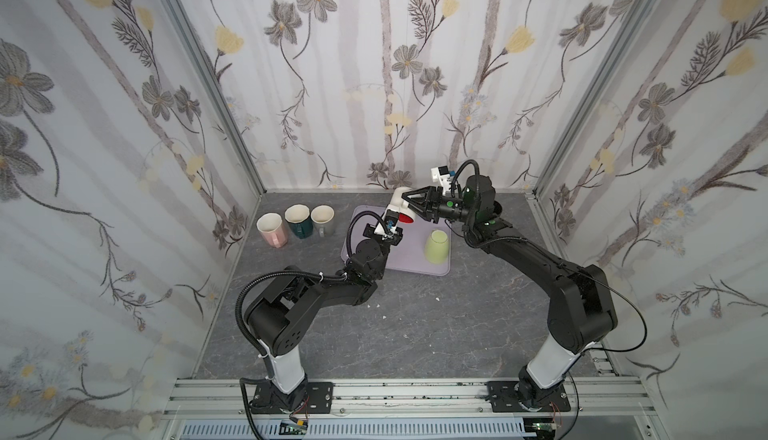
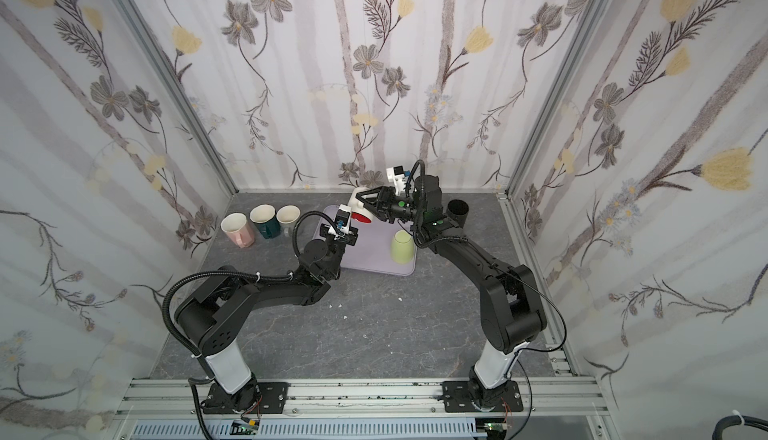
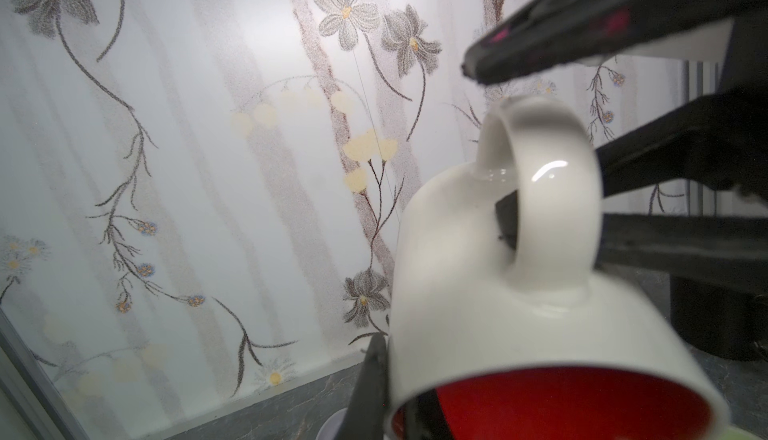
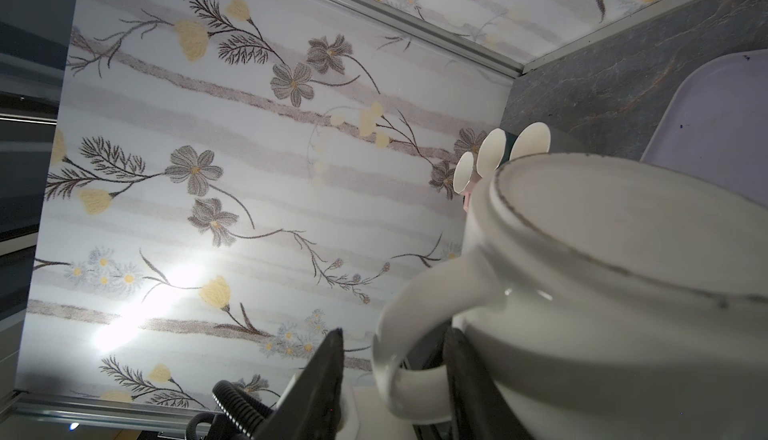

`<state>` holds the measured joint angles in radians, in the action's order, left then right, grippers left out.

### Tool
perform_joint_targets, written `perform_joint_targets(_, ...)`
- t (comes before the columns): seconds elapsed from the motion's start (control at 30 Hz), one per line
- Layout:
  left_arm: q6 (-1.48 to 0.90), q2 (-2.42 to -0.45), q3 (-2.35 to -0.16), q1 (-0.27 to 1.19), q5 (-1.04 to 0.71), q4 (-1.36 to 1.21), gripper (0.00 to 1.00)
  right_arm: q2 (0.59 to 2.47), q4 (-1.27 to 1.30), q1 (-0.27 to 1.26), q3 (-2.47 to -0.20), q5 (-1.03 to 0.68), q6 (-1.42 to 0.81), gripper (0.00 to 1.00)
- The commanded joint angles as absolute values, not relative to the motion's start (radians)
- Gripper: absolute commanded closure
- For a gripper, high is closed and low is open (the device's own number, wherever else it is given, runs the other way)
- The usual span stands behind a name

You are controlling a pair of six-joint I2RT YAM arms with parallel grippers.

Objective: Turn the mug right side up
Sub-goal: 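Open the right gripper and draw it back while left gripper holds the mug, then lower the white mug beside the standing mugs with left gripper while right gripper moves off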

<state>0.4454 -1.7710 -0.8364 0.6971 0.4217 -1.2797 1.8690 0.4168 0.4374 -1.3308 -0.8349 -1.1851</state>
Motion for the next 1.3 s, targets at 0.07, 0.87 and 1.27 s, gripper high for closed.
perform_joint_targets(0.07,0.402,-1.740,-0.836,0.689,0.432,-1.345,1.00,1.839,0.404,0.436,-1.329,-0.811,-1.140,0.36)
perform_joint_targets(0.87,0.091,-1.553,-0.900,0.654,0.428,-0.623,1.00,1.698,0.153,0.425,-1.317,-0.555,-0.832,0.01)
perform_joint_targets(1.27,-0.044,-1.329,-0.926,0.606,0.430,-0.167,1.00,1.604,0.138,0.393,-1.196,-0.439,-0.724,0.01)
